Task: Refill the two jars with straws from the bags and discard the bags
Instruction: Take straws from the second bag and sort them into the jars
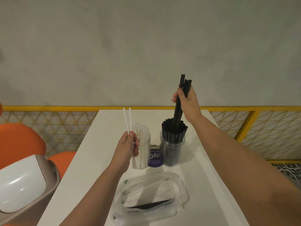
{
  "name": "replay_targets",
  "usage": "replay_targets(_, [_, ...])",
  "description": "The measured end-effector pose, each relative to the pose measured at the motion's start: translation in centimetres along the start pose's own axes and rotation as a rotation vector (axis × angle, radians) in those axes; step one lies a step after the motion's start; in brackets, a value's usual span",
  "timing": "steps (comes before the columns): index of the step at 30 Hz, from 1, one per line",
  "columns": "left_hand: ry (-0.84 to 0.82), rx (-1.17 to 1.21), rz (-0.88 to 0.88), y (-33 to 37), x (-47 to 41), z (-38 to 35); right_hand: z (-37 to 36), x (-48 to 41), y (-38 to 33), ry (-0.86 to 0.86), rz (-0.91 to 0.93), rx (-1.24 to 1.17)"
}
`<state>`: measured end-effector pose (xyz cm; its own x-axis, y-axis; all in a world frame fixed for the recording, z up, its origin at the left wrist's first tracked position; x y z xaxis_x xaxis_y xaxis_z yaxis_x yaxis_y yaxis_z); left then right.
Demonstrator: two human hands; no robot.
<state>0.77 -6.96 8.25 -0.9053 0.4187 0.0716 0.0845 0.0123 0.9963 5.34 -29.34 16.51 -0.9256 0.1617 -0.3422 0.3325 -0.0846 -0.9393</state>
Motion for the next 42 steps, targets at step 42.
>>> replay_targets(42, [0.21,-0.337,-0.117,-1.0,-0.7,1.9,-7.7,3.7,0.6,-0.257,-0.08,0.104])
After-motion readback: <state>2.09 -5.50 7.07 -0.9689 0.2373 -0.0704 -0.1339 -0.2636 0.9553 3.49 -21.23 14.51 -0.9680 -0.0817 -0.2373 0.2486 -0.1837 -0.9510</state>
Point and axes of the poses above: each hand's wrist, its own x-axis away from the middle knuckle, its own z-axis out of the back of the hand, y = z × x, the point moved 1 cm from there along -x, towards the middle knuckle, and after that the axes turned 15 degrees about -y, right-handed, at the moved point
